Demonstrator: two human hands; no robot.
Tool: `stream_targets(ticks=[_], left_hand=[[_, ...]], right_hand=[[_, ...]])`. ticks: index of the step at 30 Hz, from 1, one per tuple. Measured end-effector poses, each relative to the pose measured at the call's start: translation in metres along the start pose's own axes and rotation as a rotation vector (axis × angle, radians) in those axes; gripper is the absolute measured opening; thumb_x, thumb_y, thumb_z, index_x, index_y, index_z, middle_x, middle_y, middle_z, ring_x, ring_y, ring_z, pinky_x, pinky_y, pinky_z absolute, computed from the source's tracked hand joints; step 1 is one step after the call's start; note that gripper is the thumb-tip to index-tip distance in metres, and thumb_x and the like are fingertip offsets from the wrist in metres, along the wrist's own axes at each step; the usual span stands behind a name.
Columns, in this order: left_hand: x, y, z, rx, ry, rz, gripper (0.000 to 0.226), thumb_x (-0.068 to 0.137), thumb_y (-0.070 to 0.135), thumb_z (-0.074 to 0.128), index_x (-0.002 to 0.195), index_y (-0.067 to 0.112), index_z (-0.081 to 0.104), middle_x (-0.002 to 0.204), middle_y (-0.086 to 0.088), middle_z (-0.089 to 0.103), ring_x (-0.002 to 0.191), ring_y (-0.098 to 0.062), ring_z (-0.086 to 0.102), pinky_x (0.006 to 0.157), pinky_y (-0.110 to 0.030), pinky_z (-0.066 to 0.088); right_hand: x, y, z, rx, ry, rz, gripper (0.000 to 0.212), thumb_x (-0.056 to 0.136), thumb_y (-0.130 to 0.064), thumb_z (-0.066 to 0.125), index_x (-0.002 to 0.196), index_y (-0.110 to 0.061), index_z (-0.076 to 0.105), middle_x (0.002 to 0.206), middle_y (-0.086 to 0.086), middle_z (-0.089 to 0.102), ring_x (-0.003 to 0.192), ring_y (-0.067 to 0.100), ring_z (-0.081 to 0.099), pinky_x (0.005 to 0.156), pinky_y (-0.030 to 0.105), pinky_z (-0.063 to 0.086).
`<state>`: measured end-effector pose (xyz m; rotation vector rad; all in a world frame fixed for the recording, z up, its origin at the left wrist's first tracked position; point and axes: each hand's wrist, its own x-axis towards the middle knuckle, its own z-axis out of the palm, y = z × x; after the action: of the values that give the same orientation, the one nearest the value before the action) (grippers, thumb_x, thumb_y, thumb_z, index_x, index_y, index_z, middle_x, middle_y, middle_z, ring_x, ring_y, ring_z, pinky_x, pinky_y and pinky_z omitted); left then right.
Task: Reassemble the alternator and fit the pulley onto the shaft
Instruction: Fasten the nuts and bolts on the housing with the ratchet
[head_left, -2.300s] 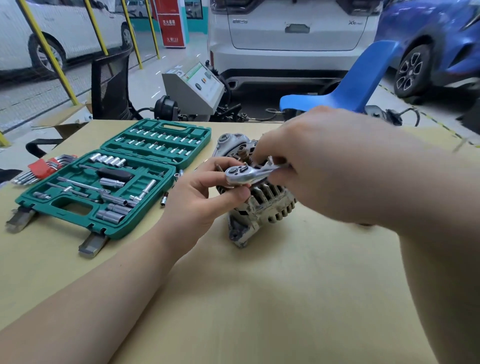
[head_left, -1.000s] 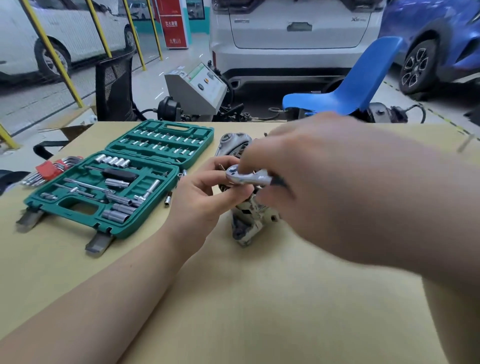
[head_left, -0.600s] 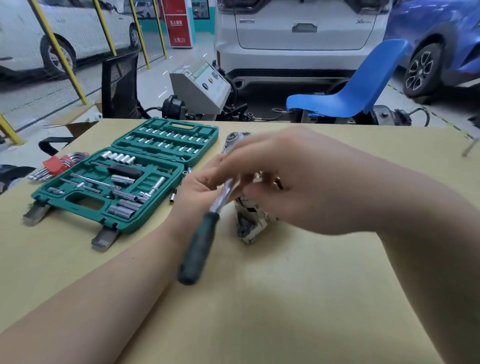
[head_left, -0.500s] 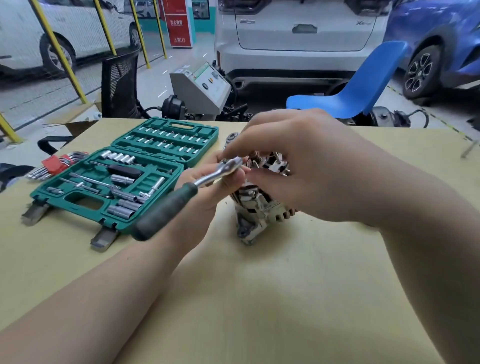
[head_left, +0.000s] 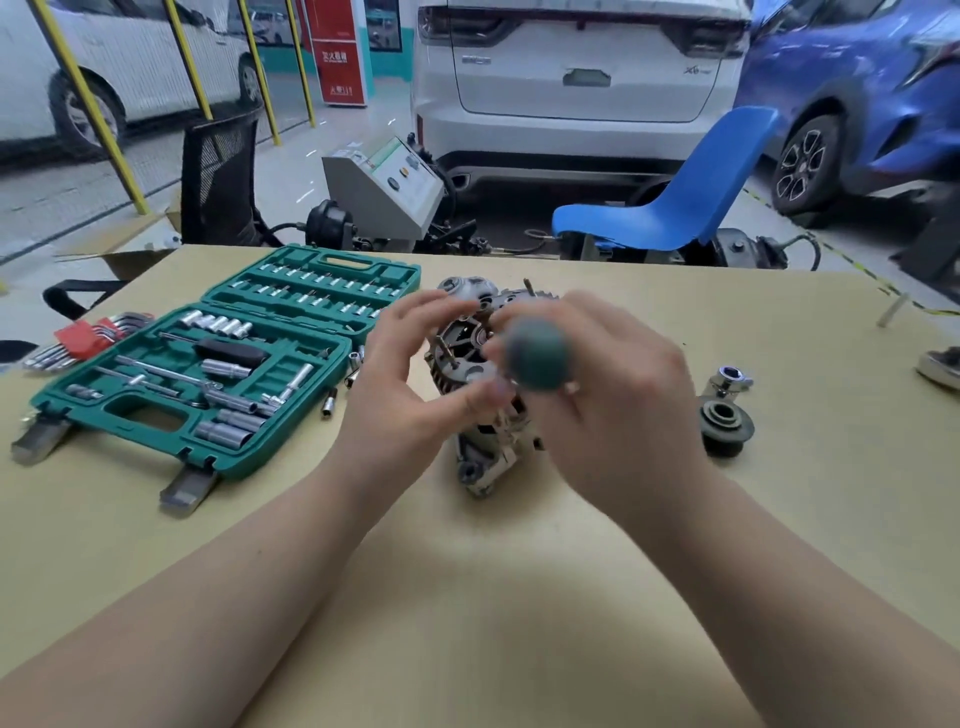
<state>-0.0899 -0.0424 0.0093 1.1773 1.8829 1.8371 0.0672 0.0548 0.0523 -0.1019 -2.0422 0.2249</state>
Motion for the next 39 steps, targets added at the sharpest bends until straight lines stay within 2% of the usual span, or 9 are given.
stream_targets(ticks=[3, 8, 10, 16, 20, 23, 28, 32, 39], left_hand=[[-0.004, -0.016, -0.002, 0.112, -0.006, 0.073, 0.124, 0.042, 0.090, 0.089, 0.152, 0.068, 0.034, 0.162, 0.023, 0.041, 0.151, -0.004, 0.039, 0.123, -0.040, 0.035], [0.005, -0.033, 0.002, 0.063, -0.100, 0.072, 0.118, 0.045, 0.086, 0.092, 0.149, 0.068, 0.039, 0.171, 0.014, 0.030, 0.156, -0.014, 0.039, 0.126, -0.049, 0.038], [0.013, -0.032, -0.004, 0.206, -0.125, 0.177, 0.116, 0.048, 0.094, 0.082, 0.151, 0.067, 0.037, 0.176, 0.022, 0.011, 0.163, -0.006, 0.019, 0.128, -0.038, 0.027], [0.072, -0.001, -0.040, 0.741, -0.552, 0.469, 0.146, 0.049, 0.101, 0.074, 0.170, 0.047, 0.014, 0.180, 0.021, 0.002, 0.167, -0.013, -0.015, 0.132, -0.059, 0.004], [0.095, 0.013, -0.040, 0.846, -0.719, 0.408, 0.139, 0.047, 0.092, 0.086, 0.162, 0.059, 0.016, 0.166, 0.042, 0.018, 0.161, 0.005, 0.012, 0.132, -0.035, 0.018], [0.089, 0.006, -0.030, 0.710, -0.617, 0.334, 0.117, 0.047, 0.082, 0.092, 0.148, 0.051, 0.042, 0.142, 0.030, 0.049, 0.135, 0.002, 0.049, 0.117, -0.028, 0.040], [0.060, -0.004, -0.011, 0.720, -0.312, 0.368, 0.112, 0.042, 0.093, 0.082, 0.137, 0.043, 0.053, 0.125, 0.016, 0.054, 0.119, -0.016, 0.051, 0.109, -0.054, 0.046], [0.032, 0.011, 0.018, 0.947, -0.120, 0.301, 0.107, 0.046, 0.106, 0.068, 0.124, 0.033, 0.061, 0.111, 0.008, 0.061, 0.106, -0.026, 0.057, 0.097, -0.051, 0.047], [0.004, 0.024, 0.044, 1.133, 0.003, 0.113, 0.130, 0.047, 0.114, 0.052, 0.138, 0.021, 0.048, 0.148, -0.009, 0.050, 0.137, -0.036, 0.044, 0.114, -0.056, 0.030]], right_hand=[[-0.002, 0.019, 0.003, 0.438, 0.139, 0.304, 0.009, 0.101, -0.010, 0.065, 0.106, -0.007, 0.072, 0.092, 0.005, 0.071, 0.084, 0.021, 0.069, 0.071, 0.045, 0.057], [-0.004, 0.032, 0.004, 0.945, 0.244, 0.721, 0.023, 0.100, -0.036, 0.059, 0.106, -0.016, 0.069, 0.092, 0.009, 0.071, 0.080, 0.029, 0.070, 0.064, 0.036, 0.060], [-0.003, 0.036, 0.004, 1.032, 0.268, 0.770, 0.022, 0.103, -0.036, 0.055, 0.103, -0.021, 0.072, 0.095, 0.013, 0.071, 0.084, 0.033, 0.070, 0.065, 0.038, 0.059], [-0.006, 0.035, 0.010, 1.155, 0.347, 0.786, 0.015, 0.104, -0.025, 0.056, 0.100, -0.021, 0.070, 0.098, 0.013, 0.069, 0.081, 0.025, 0.067, 0.068, 0.039, 0.059], [-0.005, 0.037, 0.018, 1.169, 0.396, 0.800, 0.018, 0.103, -0.025, 0.054, 0.098, -0.025, 0.071, 0.095, 0.011, 0.068, 0.081, 0.022, 0.066, 0.071, 0.039, 0.059], [0.001, 0.041, 0.020, 1.180, 0.411, 0.807, 0.019, 0.104, -0.026, 0.053, 0.098, -0.029, 0.071, 0.096, 0.005, 0.072, 0.086, 0.020, 0.067, 0.073, 0.031, 0.056], [0.012, 0.057, 0.012, 1.146, 0.353, 0.878, 0.017, 0.103, -0.030, 0.054, 0.109, -0.022, 0.067, 0.097, 0.005, 0.073, 0.084, 0.022, 0.064, 0.073, 0.032, 0.054], [0.008, 0.070, -0.010, 0.984, 0.223, 0.876, 0.025, 0.102, -0.034, 0.056, 0.114, -0.017, 0.068, 0.095, 0.009, 0.074, 0.078, 0.024, 0.069, 0.065, 0.029, 0.053], [-0.027, 0.060, -0.044, 0.942, 0.161, 0.797, 0.015, 0.096, -0.010, 0.064, 0.107, -0.015, 0.073, 0.099, 0.013, 0.077, 0.087, 0.034, 0.076, 0.063, 0.032, 0.056]])
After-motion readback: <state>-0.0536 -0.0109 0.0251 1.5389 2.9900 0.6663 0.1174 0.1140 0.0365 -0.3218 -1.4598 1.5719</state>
